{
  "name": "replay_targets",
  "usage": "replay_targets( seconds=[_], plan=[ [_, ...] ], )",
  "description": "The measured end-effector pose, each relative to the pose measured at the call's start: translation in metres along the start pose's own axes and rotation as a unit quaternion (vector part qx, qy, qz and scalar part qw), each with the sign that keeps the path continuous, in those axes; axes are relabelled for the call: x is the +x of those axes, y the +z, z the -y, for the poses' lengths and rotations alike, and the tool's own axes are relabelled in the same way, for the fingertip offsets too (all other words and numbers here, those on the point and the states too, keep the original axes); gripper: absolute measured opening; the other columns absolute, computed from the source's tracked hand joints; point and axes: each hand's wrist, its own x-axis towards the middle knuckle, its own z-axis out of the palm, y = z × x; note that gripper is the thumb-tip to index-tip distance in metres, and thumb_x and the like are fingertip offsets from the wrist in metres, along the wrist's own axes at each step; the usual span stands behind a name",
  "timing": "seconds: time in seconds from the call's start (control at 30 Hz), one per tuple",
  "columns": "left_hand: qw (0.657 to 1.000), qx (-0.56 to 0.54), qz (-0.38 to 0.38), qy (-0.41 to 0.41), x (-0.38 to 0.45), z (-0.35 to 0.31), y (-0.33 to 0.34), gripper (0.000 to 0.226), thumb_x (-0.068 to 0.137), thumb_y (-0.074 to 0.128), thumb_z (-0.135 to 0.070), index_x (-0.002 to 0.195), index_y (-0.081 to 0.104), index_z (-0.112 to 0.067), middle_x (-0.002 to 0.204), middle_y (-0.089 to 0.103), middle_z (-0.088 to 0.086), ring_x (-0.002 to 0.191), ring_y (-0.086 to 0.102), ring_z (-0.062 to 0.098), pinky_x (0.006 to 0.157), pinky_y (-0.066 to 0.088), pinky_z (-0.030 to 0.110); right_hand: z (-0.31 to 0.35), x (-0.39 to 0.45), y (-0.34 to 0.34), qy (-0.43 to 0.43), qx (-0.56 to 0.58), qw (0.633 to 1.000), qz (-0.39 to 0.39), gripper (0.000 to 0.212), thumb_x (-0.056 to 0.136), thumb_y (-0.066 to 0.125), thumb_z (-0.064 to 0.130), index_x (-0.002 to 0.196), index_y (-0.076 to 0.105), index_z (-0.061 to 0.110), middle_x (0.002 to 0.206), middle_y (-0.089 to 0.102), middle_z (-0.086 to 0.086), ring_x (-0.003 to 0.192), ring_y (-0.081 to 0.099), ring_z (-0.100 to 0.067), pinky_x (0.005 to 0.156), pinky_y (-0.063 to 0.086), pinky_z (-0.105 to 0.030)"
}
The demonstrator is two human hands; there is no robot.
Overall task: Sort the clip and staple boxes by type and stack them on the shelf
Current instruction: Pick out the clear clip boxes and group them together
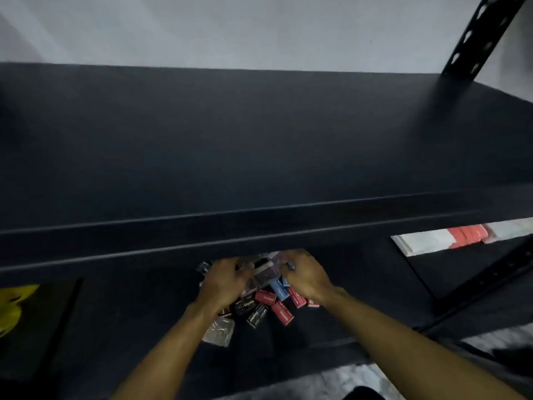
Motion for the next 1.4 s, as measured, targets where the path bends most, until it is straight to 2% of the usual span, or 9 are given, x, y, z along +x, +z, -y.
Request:
replay_targets(
  seconds=[0.17, 0.33, 0.47, 0.63, 0.8, 0.97, 1.17, 1.3, 1.4],
  plan=[
    [0.985, 0.168, 0.021, 0.016, 0.027, 0.040, 0.020, 0.045, 0.088, 0.057, -0.051, 0.129, 0.058, -0.033, 0.115, 0.059, 0.000, 0.112, 0.055, 0.019, 0.086, 0.045, 0.030, -0.031, 0.048, 0.026, -0.085, -0.093, 0.992, -0.017, 0.030, 0.094, 0.055, 0.027, 0.122, 0.060, 0.017, 0.113, 0.055, 0.000, 0.107, 0.053, -0.019, 0.088, 0.044, -0.029],
    [0.961, 0.270, 0.056, 0.009, 0.031, 0.062, 0.040, 0.071, 0.074, 0.049, -0.079, 0.134, 0.047, -0.042, 0.133, 0.051, 0.002, 0.128, 0.046, 0.023, 0.102, 0.041, 0.040, -0.061, 0.090, 0.046, -0.156, -0.156, 0.975, -0.010, 0.043, 0.092, 0.056, 0.024, 0.134, 0.055, 0.016, 0.131, 0.054, -0.003, 0.121, 0.046, -0.020, 0.098, 0.038, -0.035],
    [0.950, 0.300, 0.076, 0.026, 0.031, 0.066, 0.043, 0.080, 0.063, 0.053, -0.085, 0.133, 0.045, -0.046, 0.138, 0.050, -0.001, 0.135, 0.039, 0.022, 0.107, 0.034, 0.039, -0.069, 0.105, 0.048, -0.153, -0.166, 0.974, 0.005, 0.040, 0.090, 0.052, 0.032, 0.129, 0.058, 0.023, 0.125, 0.060, 0.002, 0.106, 0.054, -0.014, 0.088, 0.043, -0.037],
    [0.943, 0.321, 0.077, 0.038, 0.032, 0.067, 0.042, 0.075, 0.065, 0.070, -0.074, 0.126, 0.057, -0.033, 0.121, 0.054, -0.005, 0.119, 0.050, 0.018, 0.103, 0.044, 0.039, -0.078, 0.103, 0.040, -0.137, -0.182, 0.972, 0.055, 0.042, 0.084, 0.051, 0.048, 0.120, 0.061, 0.030, 0.117, 0.060, 0.010, 0.100, 0.056, -0.013, 0.083, 0.045, -0.038],
    [0.960, 0.265, 0.080, 0.046, 0.030, 0.062, 0.036, 0.061, 0.065, 0.080, -0.061, 0.110, 0.049, -0.032, 0.106, 0.051, -0.007, 0.098, 0.053, 0.013, 0.087, 0.049, 0.034, -0.081, 0.098, 0.035, -0.137, -0.148, 0.976, 0.076, 0.036, 0.088, 0.065, 0.036, 0.121, 0.061, 0.022, 0.111, 0.060, 0.006, 0.088, 0.059, -0.006, 0.069, 0.045, -0.024],
    [0.968, 0.227, 0.077, 0.073, 0.027, 0.060, 0.038, 0.066, 0.066, 0.086, -0.046, 0.111, 0.041, -0.028, 0.104, 0.056, -0.007, 0.087, 0.059, 0.009, 0.066, 0.045, 0.023, -0.081, 0.089, 0.031, -0.133, -0.136, 0.979, 0.067, 0.047, 0.081, 0.073, 0.024, 0.123, 0.054, 0.026, 0.112, 0.052, 0.006, 0.089, 0.058, -0.008, 0.066, 0.049, -0.023],
    [0.982, 0.143, 0.070, 0.104, 0.028, 0.056, 0.039, 0.062, 0.070, 0.086, -0.018, 0.107, 0.039, -0.032, 0.106, 0.057, -0.006, 0.091, 0.061, 0.014, 0.074, 0.055, 0.031, -0.084, 0.081, 0.025, -0.145, -0.110, 0.982, 0.048, 0.045, 0.074, 0.077, 0.015, 0.106, 0.049, 0.028, 0.107, 0.050, 0.010, 0.089, 0.057, -0.009, 0.064, 0.046, -0.021],
    [0.984, 0.120, 0.064, 0.115, 0.034, 0.053, 0.037, 0.056, 0.076, 0.080, -0.011, 0.113, 0.047, -0.036, 0.105, 0.057, -0.012, 0.091, 0.061, 0.008, 0.070, 0.050, 0.019, -0.084, 0.078, 0.019, -0.154, -0.112, 0.981, 0.047, 0.043, 0.075, 0.078, 0.014, 0.101, 0.046, 0.028, 0.099, 0.058, 0.010, 0.084, 0.061, -0.008, 0.058, 0.046, -0.019],
    [0.984, 0.123, 0.069, 0.108, 0.040, 0.052, 0.033, 0.068, 0.080, 0.075, -0.006, 0.131, 0.046, -0.039, 0.104, 0.057, -0.018, 0.091, 0.058, -0.003, 0.068, 0.046, 0.011, -0.084, 0.077, 0.015, -0.159, -0.115, 0.980, 0.041, 0.040, 0.077, 0.079, 0.019, 0.098, 0.046, 0.030, 0.097, 0.058, 0.011, 0.083, 0.060, -0.006, 0.059, 0.045, -0.018]
  ],
)
